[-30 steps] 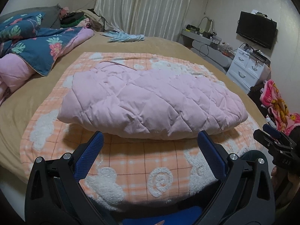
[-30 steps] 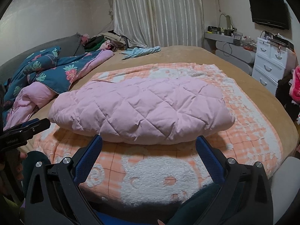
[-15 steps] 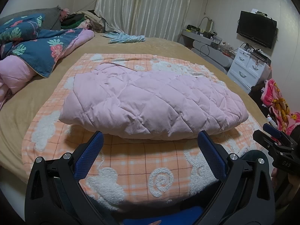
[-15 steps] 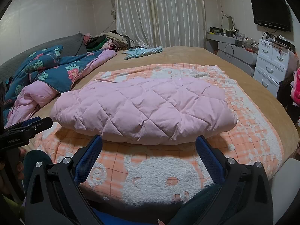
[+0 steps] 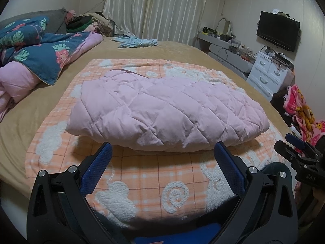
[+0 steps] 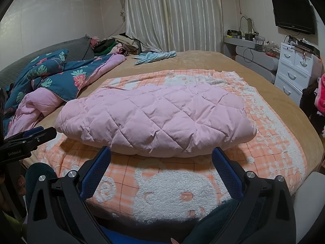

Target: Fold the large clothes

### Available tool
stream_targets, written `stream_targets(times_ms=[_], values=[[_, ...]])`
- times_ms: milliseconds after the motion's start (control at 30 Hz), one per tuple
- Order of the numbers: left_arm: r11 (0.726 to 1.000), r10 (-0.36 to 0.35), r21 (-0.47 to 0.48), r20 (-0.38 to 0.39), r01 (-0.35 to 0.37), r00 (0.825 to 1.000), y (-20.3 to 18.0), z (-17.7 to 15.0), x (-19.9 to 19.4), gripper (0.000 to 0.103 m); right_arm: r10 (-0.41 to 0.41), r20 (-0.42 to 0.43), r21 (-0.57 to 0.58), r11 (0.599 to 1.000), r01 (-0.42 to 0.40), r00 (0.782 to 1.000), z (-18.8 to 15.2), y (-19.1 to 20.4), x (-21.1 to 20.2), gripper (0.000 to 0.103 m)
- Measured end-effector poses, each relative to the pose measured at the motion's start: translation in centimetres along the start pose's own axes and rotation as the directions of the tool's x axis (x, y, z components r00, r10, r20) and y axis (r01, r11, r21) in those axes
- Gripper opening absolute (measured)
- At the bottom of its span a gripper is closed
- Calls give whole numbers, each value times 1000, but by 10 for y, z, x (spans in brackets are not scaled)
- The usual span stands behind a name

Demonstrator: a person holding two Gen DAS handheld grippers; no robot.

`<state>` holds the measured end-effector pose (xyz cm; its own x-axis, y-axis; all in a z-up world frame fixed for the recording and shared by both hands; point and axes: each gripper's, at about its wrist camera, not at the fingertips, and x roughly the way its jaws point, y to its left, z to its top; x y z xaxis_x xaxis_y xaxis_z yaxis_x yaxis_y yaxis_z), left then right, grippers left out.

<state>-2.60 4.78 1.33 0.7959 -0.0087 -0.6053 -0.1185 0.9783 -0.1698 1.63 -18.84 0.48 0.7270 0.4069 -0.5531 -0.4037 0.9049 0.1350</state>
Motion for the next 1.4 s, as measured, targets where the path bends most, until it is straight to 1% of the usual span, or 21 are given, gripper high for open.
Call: stream_targets(times_ms=[1400], values=[[1000,25,10,-8,-25,1000,0,0,-1,94,-4,0,-1,1000,4,1000,0,0,-1,99]])
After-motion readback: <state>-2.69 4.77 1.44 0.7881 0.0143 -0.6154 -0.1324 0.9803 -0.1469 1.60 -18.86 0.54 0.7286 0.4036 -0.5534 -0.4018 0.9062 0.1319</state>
